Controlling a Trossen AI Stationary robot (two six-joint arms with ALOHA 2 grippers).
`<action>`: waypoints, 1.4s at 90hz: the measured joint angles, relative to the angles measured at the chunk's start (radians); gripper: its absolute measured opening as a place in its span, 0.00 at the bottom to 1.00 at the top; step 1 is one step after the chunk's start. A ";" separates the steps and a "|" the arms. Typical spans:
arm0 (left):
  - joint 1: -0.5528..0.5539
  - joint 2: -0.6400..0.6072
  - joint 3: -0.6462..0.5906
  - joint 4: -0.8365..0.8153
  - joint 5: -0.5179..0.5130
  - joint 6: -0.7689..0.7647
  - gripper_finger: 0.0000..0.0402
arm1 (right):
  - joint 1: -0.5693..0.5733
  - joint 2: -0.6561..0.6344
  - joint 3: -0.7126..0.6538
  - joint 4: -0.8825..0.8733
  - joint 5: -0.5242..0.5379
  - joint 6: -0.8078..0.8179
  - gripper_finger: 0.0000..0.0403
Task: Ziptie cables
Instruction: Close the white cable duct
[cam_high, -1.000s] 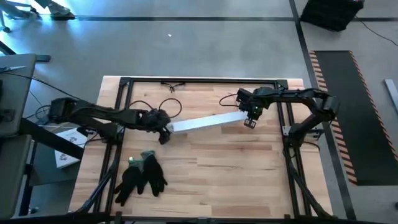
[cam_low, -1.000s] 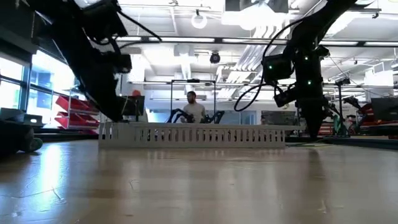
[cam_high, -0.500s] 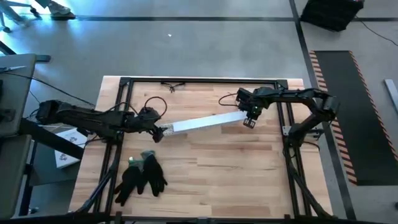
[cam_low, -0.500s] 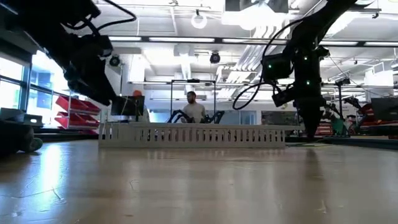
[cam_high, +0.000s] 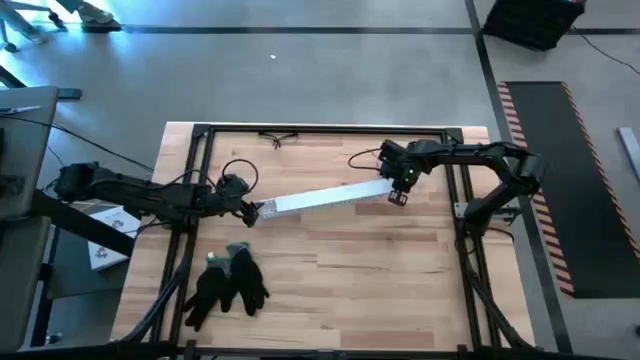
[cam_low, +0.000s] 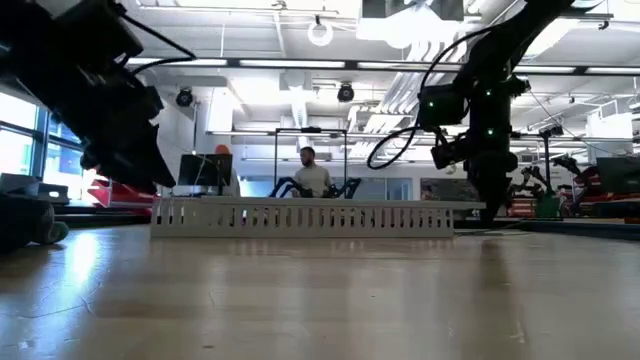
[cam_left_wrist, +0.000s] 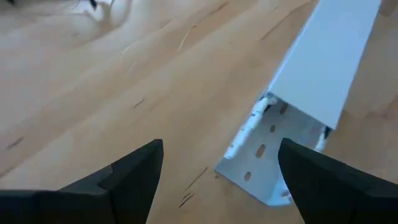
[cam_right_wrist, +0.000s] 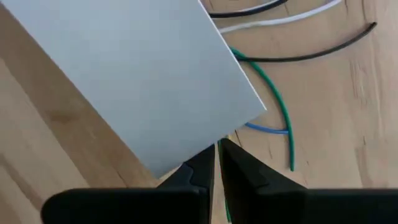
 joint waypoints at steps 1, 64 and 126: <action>0.000 0.000 -0.002 0.003 0.000 -0.001 0.74 | 0.000 0.000 0.000 0.000 0.000 -0.002 0.03; 0.004 0.000 -0.048 0.123 0.020 0.031 0.74 | 0.002 0.000 0.013 -0.050 0.070 0.020 0.03; 0.024 0.005 -0.048 0.123 0.028 0.009 0.74 | -0.170 -0.109 -0.063 0.064 -0.047 -0.002 0.03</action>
